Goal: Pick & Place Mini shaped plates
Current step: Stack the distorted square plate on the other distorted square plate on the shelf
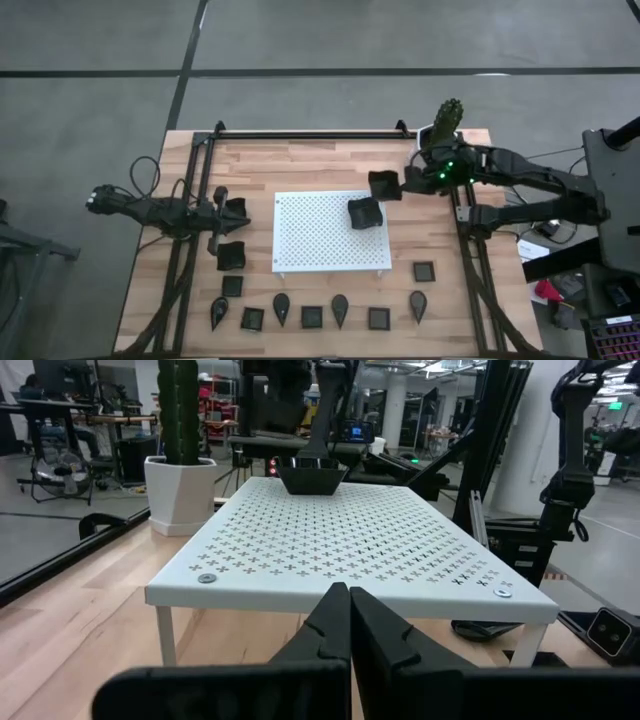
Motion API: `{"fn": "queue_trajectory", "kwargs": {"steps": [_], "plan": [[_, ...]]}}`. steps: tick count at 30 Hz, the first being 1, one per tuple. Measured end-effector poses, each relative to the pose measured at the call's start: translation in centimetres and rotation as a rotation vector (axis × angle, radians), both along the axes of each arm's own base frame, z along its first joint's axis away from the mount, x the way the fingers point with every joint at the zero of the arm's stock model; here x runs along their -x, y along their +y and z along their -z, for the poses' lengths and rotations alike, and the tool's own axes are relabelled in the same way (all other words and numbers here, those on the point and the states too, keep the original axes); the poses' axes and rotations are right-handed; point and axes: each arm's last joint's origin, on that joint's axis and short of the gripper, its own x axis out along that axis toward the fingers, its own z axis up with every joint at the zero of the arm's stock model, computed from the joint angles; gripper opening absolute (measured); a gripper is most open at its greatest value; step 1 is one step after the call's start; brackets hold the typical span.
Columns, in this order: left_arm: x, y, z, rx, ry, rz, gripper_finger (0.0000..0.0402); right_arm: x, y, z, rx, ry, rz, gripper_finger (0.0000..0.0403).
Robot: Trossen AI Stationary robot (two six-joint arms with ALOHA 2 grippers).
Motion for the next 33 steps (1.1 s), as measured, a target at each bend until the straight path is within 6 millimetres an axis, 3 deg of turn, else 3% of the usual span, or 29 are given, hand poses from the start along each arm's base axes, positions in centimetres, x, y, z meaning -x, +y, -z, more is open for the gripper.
{"fn": "queue_trajectory", "kwargs": {"steps": [16, 25, 33], "plan": [[0.0, 0.0, 0.0, 0.0, 0.0, 0.0, 0.0, -5.6, 3.2, -1.7, -0.041, 0.098, -0.078, 0.0008], [0.0, 0.0, 0.0, 0.0, 0.0, 0.001, 0.0, -6.5, 3.5, -2.5, 0.01, 0.225, -0.091, 0.0008], [0.0, 0.0, 0.0, 0.0, 0.0, 0.001, 0.0, -7.0, 3.6, -1.7, 0.01, 0.259, -0.096, 0.0008]]}}
